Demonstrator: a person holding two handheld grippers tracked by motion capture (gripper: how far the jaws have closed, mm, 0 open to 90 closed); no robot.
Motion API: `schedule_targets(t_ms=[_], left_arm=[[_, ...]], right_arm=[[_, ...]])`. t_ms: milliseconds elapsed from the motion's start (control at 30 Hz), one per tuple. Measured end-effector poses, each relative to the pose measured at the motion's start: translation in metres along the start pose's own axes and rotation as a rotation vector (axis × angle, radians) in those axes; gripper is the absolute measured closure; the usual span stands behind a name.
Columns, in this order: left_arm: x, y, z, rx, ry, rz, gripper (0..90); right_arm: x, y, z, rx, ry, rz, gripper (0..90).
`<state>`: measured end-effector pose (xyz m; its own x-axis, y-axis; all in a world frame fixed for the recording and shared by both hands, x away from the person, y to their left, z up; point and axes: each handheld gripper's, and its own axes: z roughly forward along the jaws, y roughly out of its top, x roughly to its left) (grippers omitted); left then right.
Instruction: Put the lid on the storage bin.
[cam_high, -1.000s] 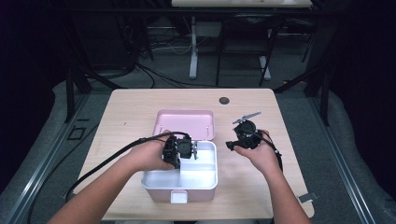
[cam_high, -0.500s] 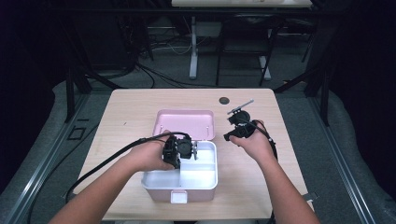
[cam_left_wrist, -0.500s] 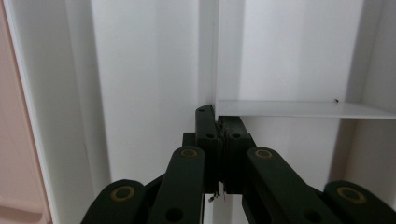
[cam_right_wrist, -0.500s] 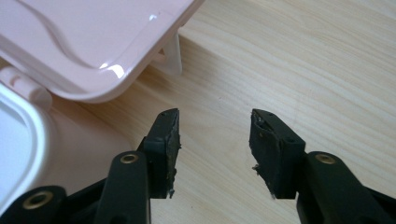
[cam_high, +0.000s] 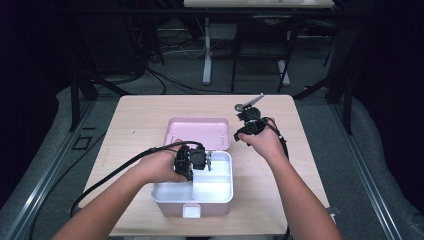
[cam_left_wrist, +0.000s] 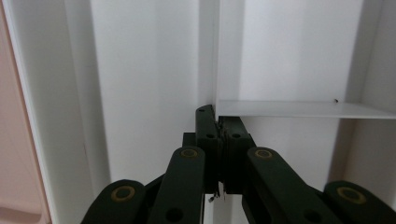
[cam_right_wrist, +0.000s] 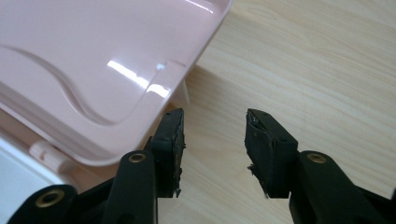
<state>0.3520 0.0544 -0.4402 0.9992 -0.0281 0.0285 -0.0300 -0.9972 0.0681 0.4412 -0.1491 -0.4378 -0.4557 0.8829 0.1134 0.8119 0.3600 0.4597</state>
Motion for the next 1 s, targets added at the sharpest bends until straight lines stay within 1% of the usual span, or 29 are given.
schedule_targets(t_ms=[33,67,100,200,267,333,433,467,500,533,567,600,700,733,767,800,833,867,933,967,1000], left_arm=[[0.0,0.0,0.0,0.0,0.0,0.0,88.1],[0.0,0.0,0.0,0.001,-0.001,-0.001,88.1],[0.0,0.0,0.0,0.001,0.0,-0.002,88.1],[0.0,0.0,0.0,0.002,0.001,-0.001,88.2],[0.0,0.0,0.0,0.002,0.001,-0.001,88.2],[0.0,0.0,0.0,0.002,0.0,-0.001,88.1],[0.0,0.0,0.0,0.002,0.0,0.0,88.1],[0.0,0.0,0.0,0.002,0.0,0.0,88.1],[0.0,0.0,0.0,0.002,0.002,0.0,88.1],[0.0,0.0,0.0,0.001,0.002,-0.001,88.1],[0.0,0.0,0.0,0.0,0.002,-0.002,88.1],[0.0,0.0,0.0,-0.001,0.002,-0.003,88.2],[-0.001,0.0,0.0,-0.003,0.006,-0.003,88.1],[-0.001,0.0,0.0,-0.004,0.008,-0.003,88.1],[-0.001,0.0,0.0,-0.003,0.009,-0.001,88.1],[-0.001,0.0,0.0,-0.003,0.008,-0.003,88.1],[-0.001,0.0,0.0,-0.002,0.008,-0.002,88.1],[-0.001,0.0,0.0,-0.002,0.007,-0.002,88.1],[-0.001,0.0,0.0,-0.002,0.009,-0.003,88.1],[-0.001,0.0,0.0,-0.003,0.009,-0.003,88.1],[-0.001,0.0,0.0,-0.002,0.009,-0.003,88.1]], right_arm=[[0.001,0.003,0.001,0.005,-0.016,0.005,58.2],[0.003,0.005,0.003,-0.005,-0.034,0.006,58.8],[0.004,0.008,0.003,0.008,-0.038,0.009,59.4],[0.006,0.017,0.007,0.001,-0.037,0.024,59.7],[0.009,0.024,0.01,0.027,-0.056,0.024,59.6],[0.01,0.029,0.014,0.03,-0.064,0.031,59.7],[0.01,0.034,0.019,0.038,-0.059,0.05,60.9],[0.01,0.035,0.022,0.034,-0.056,0.057,61.5],[0.011,0.036,0.025,0.016,-0.068,0.06,62.8],[0.011,0.038,0.026,0.04,-0.072,0.062,64.3],[0.01,0.039,0.029,0.019,-0.073,0.07,65.9],[0.01,0.041,0.031,0.046,-0.068,0.084,66.9],[0.008,0.043,0.038,0.06,-0.062,0.115,70.7],[0.007,0.044,0.039,0.06,-0.059,0.124,71.7],[0.006,0.044,0.042,0.036,-0.058,0.138,72.4],[0.006,0.045,0.043,0.034,-0.056,0.14,72.8],[0.005,0.046,0.043,0.059,-0.056,0.144,72.9],[0.005,0.046,0.047,0.04,-0.057,0.147,72.9],[0.005,0.046,0.05,0.046,-0.059,0.151,73.0],[0.005,0.047,0.05,0.07,-0.06,0.152,72.9],[0.006,0.046,0.053,0.055,-0.067,0.153,72.8]])
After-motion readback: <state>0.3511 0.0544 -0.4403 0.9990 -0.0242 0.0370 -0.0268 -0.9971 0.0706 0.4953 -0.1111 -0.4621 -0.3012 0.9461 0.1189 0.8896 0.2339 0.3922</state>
